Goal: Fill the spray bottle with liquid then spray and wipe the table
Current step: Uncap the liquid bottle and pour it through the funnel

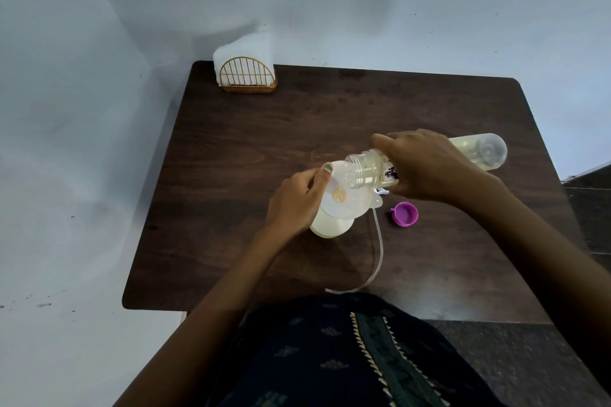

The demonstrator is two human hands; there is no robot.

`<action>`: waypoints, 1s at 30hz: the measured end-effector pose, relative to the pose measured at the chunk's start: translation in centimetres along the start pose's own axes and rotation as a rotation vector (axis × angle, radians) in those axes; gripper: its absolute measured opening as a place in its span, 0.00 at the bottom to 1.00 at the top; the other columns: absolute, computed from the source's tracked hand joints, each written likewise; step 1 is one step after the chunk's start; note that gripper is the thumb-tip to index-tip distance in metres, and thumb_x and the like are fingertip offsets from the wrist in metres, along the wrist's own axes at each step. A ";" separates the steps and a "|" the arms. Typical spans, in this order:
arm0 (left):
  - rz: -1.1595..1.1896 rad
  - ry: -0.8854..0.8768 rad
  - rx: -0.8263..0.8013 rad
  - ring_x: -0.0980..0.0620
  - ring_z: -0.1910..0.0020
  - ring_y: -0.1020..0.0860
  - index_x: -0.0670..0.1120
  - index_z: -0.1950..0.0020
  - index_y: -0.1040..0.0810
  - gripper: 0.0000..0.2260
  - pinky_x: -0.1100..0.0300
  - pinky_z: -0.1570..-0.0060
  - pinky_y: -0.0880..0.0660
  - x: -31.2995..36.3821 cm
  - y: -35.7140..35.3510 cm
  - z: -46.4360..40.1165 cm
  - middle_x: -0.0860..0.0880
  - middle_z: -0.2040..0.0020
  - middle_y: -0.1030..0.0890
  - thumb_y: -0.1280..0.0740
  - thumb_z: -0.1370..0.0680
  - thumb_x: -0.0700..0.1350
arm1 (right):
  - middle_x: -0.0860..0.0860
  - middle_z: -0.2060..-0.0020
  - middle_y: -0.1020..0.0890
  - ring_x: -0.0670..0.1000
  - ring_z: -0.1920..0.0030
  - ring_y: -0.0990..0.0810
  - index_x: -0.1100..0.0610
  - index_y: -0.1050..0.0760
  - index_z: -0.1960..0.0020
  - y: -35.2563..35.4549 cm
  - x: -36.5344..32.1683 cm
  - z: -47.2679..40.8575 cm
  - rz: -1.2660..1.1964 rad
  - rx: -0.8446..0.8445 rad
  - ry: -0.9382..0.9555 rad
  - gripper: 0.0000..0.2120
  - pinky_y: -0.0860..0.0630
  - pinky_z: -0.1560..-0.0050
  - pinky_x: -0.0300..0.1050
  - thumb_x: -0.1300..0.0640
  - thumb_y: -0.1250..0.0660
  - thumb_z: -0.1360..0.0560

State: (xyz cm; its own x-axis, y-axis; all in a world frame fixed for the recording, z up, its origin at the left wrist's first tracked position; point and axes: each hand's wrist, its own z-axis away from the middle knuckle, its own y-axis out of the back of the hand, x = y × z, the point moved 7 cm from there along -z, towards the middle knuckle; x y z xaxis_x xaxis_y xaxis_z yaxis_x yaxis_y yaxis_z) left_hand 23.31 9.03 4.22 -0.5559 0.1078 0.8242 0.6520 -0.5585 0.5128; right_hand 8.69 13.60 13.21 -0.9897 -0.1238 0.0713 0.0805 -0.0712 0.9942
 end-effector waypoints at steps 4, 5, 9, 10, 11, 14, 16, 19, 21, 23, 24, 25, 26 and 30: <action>0.010 0.011 -0.005 0.52 0.60 0.22 0.56 0.56 0.25 0.16 0.53 0.59 0.26 -0.1 0.0 0.0 0.56 0.65 0.24 0.47 0.19 0.60 | 0.52 0.59 0.19 0.57 0.60 0.21 0.56 0.30 0.46 0.0 0.0 0.0 -0.005 0.003 0.005 0.18 0.35 0.64 0.43 0.55 0.28 0.33; 0.007 0.011 -0.003 0.52 0.60 0.22 0.55 0.57 0.25 0.16 0.53 0.60 0.27 -0.1 0.0 0.0 0.56 0.66 0.24 0.47 0.19 0.60 | 0.52 0.59 0.19 0.56 0.61 0.21 0.56 0.30 0.47 -0.1 -0.1 0.0 -0.006 0.002 0.006 0.18 0.35 0.64 0.43 0.55 0.27 0.33; 0.000 0.008 0.002 0.51 0.61 0.22 0.54 0.58 0.25 0.17 0.58 0.64 0.32 0.1 0.1 0.1 0.55 0.67 0.25 0.47 0.19 0.59 | 0.52 0.60 0.19 0.56 0.61 0.21 0.56 0.30 0.48 -0.2 -0.1 0.0 -0.003 -0.003 0.005 0.18 0.35 0.64 0.44 0.55 0.27 0.33; 0.000 0.009 0.001 0.51 0.61 0.22 0.54 0.58 0.25 0.17 0.59 0.64 0.32 0.1 0.1 0.1 0.55 0.67 0.25 0.47 0.19 0.59 | 0.52 0.59 0.19 0.56 0.60 0.21 0.56 0.30 0.48 -0.2 -0.1 0.0 -0.004 -0.006 0.004 0.18 0.34 0.64 0.44 0.55 0.27 0.34; -0.001 0.010 0.001 0.51 0.61 0.22 0.54 0.57 0.25 0.17 0.59 0.64 0.32 0.1 0.1 0.1 0.55 0.67 0.25 0.47 0.19 0.59 | 0.52 0.59 0.19 0.56 0.60 0.21 0.56 0.30 0.47 -0.2 -0.1 0.0 -0.006 -0.007 0.004 0.18 0.34 0.64 0.44 0.55 0.27 0.34; -0.010 0.008 0.007 0.51 0.61 0.21 0.52 0.55 0.24 0.17 0.59 0.64 0.32 0.1 0.1 0.1 0.54 0.67 0.25 0.47 0.19 0.59 | 0.52 0.59 0.19 0.56 0.60 0.21 0.56 0.30 0.48 -0.2 -0.1 0.1 -0.006 -0.002 0.005 0.18 0.35 0.64 0.44 0.55 0.27 0.34; -0.012 0.008 0.010 0.51 0.61 0.22 0.52 0.54 0.23 0.18 0.59 0.65 0.32 0.1 0.1 0.1 0.55 0.67 0.25 0.47 0.19 0.59 | 0.52 0.59 0.19 0.56 0.60 0.21 0.56 0.30 0.48 -0.1 -0.1 0.1 -0.007 0.005 0.004 0.18 0.36 0.64 0.44 0.55 0.27 0.34; -0.010 0.011 0.013 0.50 0.61 0.21 0.52 0.55 0.23 0.18 0.56 0.63 0.30 0.0 0.1 0.1 0.54 0.67 0.25 0.47 0.19 0.59 | 0.51 0.59 0.19 0.56 0.60 0.21 0.55 0.30 0.48 -0.1 -0.1 0.2 -0.006 0.005 0.006 0.19 0.36 0.64 0.43 0.54 0.27 0.34; -0.011 0.012 0.018 0.49 0.61 0.21 0.52 0.56 0.23 0.19 0.56 0.63 0.31 0.0 0.1 0.1 0.54 0.68 0.25 0.47 0.19 0.60 | 0.51 0.58 0.19 0.56 0.60 0.21 0.55 0.31 0.47 -0.1 -0.2 0.2 -0.007 0.000 0.004 0.19 0.36 0.63 0.44 0.54 0.27 0.33; -0.012 0.008 0.021 0.49 0.61 0.21 0.53 0.56 0.23 0.18 0.57 0.63 0.31 0.1 0.2 0.1 0.54 0.68 0.25 0.47 0.19 0.59 | 0.51 0.58 0.19 0.56 0.59 0.21 0.55 0.30 0.47 -0.1 -0.2 0.1 -0.009 0.000 0.003 0.19 0.36 0.63 0.44 0.54 0.27 0.33; -0.012 0.007 0.021 0.49 0.61 0.21 0.53 0.57 0.24 0.18 0.57 0.63 0.31 0.1 0.2 0.1 0.54 0.68 0.25 0.47 0.19 0.59 | 0.51 0.58 0.19 0.56 0.59 0.21 0.55 0.30 0.47 -0.1 -0.2 0.1 -0.009 0.003 0.003 0.19 0.36 0.63 0.43 0.54 0.27 0.33; -0.011 0.007 0.021 0.50 0.61 0.21 0.54 0.58 0.24 0.17 0.57 0.63 0.31 0.1 0.2 0.1 0.55 0.68 0.25 0.47 0.19 0.59 | 0.51 0.58 0.19 0.56 0.59 0.21 0.55 0.30 0.47 -0.1 -0.2 0.2 -0.009 0.005 0.004 0.19 0.36 0.64 0.43 0.54 0.27 0.33; -0.011 0.006 0.020 0.50 0.61 0.21 0.54 0.59 0.25 0.17 0.58 0.64 0.32 0.1 0.2 0.1 0.55 0.68 0.26 0.47 0.19 0.59 | 0.51 0.58 0.19 0.56 0.60 0.21 0.55 0.30 0.47 -0.1 -0.2 0.2 -0.007 0.006 0.004 0.19 0.36 0.64 0.43 0.54 0.27 0.33; -0.017 0.004 0.015 0.50 0.60 0.21 0.53 0.56 0.25 0.17 0.59 0.65 0.34 0.1 0.1 0.1 0.56 0.68 0.26 0.47 0.19 0.59 | 0.52 0.57 0.19 0.56 0.59 0.21 0.55 0.30 0.45 0.2 -0.3 0.2 -0.007 -0.004 0.003 0.19 0.36 0.63 0.43 0.54 0.28 0.32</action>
State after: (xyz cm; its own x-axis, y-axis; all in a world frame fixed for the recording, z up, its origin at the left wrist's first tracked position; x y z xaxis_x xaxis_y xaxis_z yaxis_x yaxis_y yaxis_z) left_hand 23.39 9.04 4.39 -0.5691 0.1137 0.8144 0.6500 -0.5444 0.5303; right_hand 8.97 13.79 13.39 -0.9899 -0.1263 0.0638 0.0738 -0.0764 0.9943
